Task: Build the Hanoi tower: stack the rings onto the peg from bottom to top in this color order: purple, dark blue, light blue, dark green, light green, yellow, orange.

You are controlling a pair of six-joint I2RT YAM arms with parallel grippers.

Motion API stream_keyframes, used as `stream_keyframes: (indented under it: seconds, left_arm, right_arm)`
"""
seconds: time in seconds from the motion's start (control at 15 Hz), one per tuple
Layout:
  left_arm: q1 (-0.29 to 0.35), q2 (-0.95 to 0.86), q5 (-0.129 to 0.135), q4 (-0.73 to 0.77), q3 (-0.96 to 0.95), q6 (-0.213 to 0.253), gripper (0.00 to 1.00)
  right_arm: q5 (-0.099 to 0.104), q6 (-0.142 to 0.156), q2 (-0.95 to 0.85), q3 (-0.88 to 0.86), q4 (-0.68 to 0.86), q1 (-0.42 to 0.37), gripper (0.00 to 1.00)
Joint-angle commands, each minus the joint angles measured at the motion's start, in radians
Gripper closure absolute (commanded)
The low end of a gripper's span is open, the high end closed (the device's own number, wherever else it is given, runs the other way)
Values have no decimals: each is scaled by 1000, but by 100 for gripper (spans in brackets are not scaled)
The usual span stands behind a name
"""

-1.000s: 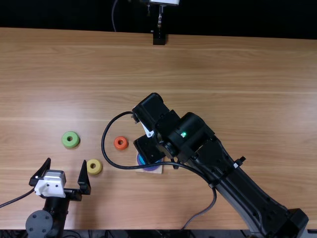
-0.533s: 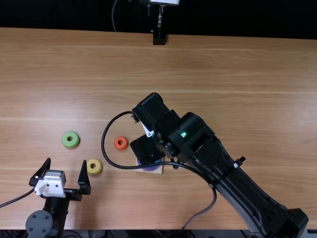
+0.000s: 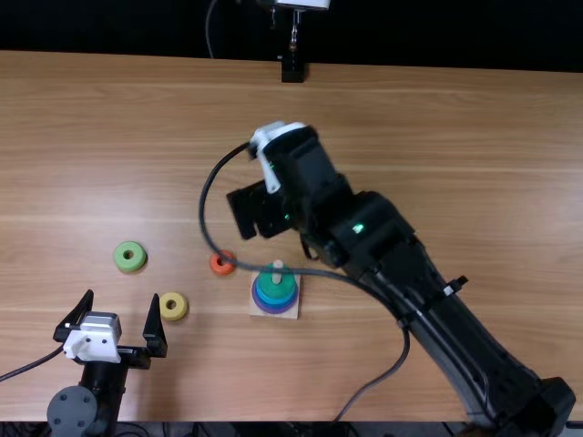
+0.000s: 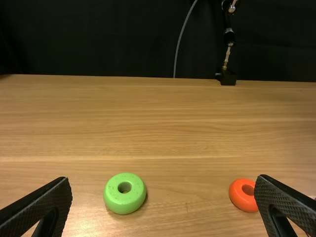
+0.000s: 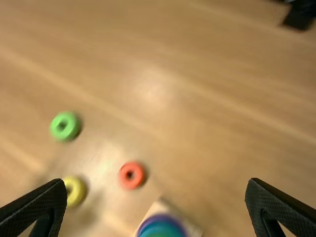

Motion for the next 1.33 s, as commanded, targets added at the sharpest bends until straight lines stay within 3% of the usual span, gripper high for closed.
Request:
stream_keyframes:
  seconds: [0.0,0.2,0.4,0.67,0.73,0.93,1.0,1.27]
  left_arm:
    - [9,-12,1,-10,-44,8,0]
    - [9,-12,1,-10,-44,8,0]
    - [9,-12,1,-10,-44,8,0]
    - [9,-12,1,-10,-44,6,0]
    - [9,-12,1,-10,-44,8,0]
    - [9,-12,1,-10,-44,8,0]
    - [9,-12,1,-10,-44,8,0]
    - [9,-12,1,-10,-44,8,0]
  right_arm:
    - [9,0,-48,-40,50,-62,0]
    - [7,-11,-318,-169,193,-146,0]
    - [1,-18,-571,-411,357,-241,0]
    - [-2,-20,-908,-798,514,-467,0]
    - [-2,-31,-980,-910,550,-493,0]
    - [-2,-130,-1266,-1238,709,-527,0]
    - [-2,-140,-1368,-1344,735,-536,0]
    - [-2,-127,-1618,-1621,746,-574,0]
